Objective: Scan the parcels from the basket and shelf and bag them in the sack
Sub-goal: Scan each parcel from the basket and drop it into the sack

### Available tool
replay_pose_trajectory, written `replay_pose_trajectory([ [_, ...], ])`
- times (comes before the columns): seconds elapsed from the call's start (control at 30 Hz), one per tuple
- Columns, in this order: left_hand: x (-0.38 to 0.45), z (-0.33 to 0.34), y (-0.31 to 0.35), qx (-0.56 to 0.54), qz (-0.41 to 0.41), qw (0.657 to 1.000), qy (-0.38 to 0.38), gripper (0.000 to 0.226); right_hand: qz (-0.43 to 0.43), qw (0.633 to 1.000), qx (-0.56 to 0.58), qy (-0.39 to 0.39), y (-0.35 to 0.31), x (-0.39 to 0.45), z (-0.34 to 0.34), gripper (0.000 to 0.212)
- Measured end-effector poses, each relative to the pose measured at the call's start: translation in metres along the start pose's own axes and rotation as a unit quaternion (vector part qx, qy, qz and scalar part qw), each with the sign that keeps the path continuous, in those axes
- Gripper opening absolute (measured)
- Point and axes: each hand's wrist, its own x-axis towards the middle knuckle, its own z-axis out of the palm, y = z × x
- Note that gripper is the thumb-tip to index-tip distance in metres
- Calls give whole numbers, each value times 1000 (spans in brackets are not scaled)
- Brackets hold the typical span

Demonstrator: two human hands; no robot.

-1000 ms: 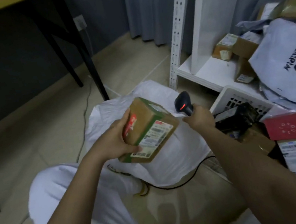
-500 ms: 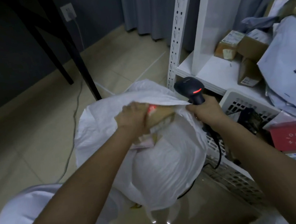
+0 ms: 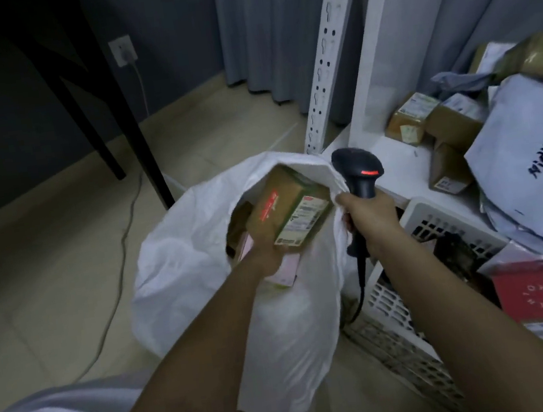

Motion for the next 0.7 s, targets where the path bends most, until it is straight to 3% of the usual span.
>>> replay_pose_trajectory([
  [0.07,-10,3,-2,-111,-38,992,-49,43,8,1000,10,10,11,3,-1,23],
  [0.13,-20,3,-9,-201,-74,977,-18,31,0,1000,16,17,20,5,0,25],
  [0.23,-36,3,-29,-192,-96,965,153,29,-20,1000,2,15,29,6,10,28],
  [0.33,-41,-4,-49,-175,-157,927,293,47,-30,999,-2,13,31,5,22,28],
  [0.43,-24,-13,-65,-137,-202,929,277,75,-34,999,26,13,31,6,35,25],
  [0.5,-5,-19,-70,-142,-193,942,236,76,-41,998,35,16,29,10,44,23],
  [0.6,18,-23,-70,-112,-161,957,213,43,-50,998,30,29,25,19,53,17],
  [0.7,21,-33,-56,-161,-127,934,291,20,-80,995,-29,45,24,29,56,15],
])
